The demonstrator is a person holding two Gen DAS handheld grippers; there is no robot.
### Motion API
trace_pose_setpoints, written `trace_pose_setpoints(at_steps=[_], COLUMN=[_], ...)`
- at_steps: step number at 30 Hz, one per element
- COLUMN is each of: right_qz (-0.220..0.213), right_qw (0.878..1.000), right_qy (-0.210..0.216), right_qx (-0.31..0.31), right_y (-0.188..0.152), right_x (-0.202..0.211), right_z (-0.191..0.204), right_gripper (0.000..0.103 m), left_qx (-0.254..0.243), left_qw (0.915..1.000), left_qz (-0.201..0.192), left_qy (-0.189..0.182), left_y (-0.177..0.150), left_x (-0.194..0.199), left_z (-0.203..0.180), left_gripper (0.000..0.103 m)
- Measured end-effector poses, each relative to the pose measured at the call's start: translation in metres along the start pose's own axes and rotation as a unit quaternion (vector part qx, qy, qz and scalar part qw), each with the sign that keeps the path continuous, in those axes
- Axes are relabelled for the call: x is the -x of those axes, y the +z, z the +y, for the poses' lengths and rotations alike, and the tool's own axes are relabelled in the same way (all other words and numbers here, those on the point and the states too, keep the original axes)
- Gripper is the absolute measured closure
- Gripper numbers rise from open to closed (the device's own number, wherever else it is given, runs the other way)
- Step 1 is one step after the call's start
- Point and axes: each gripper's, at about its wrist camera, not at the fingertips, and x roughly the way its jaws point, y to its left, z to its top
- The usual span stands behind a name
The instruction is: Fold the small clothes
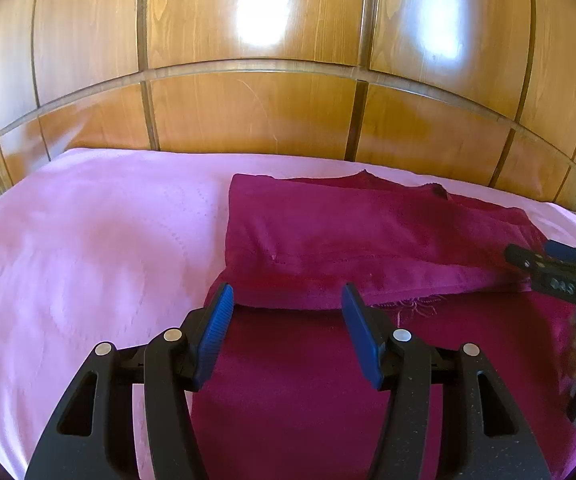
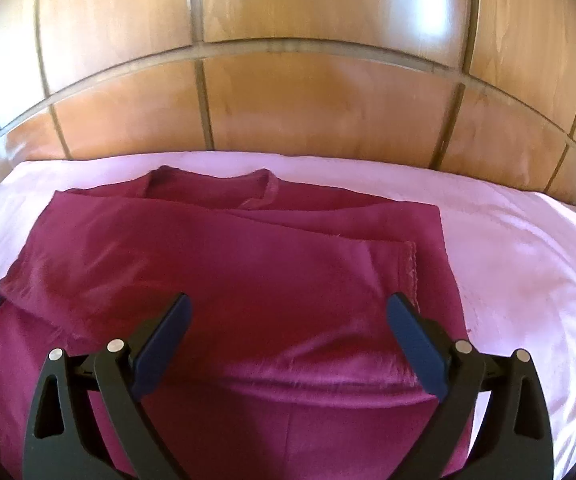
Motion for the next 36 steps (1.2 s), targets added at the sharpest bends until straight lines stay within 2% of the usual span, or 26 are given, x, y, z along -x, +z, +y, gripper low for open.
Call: trace_pose_setpoints(at_steps=[5, 13, 24, 29, 31, 36], right_qz=[0.013, 0.011, 0.012, 0.012, 0.01, 0.01], right_qw=[1.0, 1.0, 1.0, 1.0, 1.0, 1.0], right_qy=[0.004, 0.006, 0.002, 0.002, 0.003, 0.012], right_qx=[-0.01, -0.012, -0.009, -0.012, -0.016, -0.014], right_y=[-0.007, -0.014, -0.016, -0.015, -0.016, -0.025], right_x=[-0.009, -0.014, -0.016, -0.011, -0.005, 0.017], right_z=[-0.003, -0.003, -0.001, -0.003, -0.003, -0.005], right_gripper=[0.005, 0.003, 0.002, 0.002, 0.002, 0.002], left_qx=[-0.006, -0.009, -0.004, -0.002, 0.003, 0.0], left_qw=[1.0, 0.9993, 0.9988, 0.9992, 0.9994, 0.9998], left_qz=[0.007, 0.035, 0.048, 0.039, 0.034, 0.021], left_qy=[-0.003, -0.008, -0.011, -0.006, -0.007, 0.001], left_y=[0.001, 0.0, -0.002, -0.003, -0.006, -0.019], left_x=[-0.012, -0.035, -0.045, -0.033, -0.023, 0.003], left_z=[-0.006, -0.008, -0.005, -0.005, -0.002, 0.003], left_gripper=[0.048, 0.048, 0.047, 0.046, 0.04, 0.039])
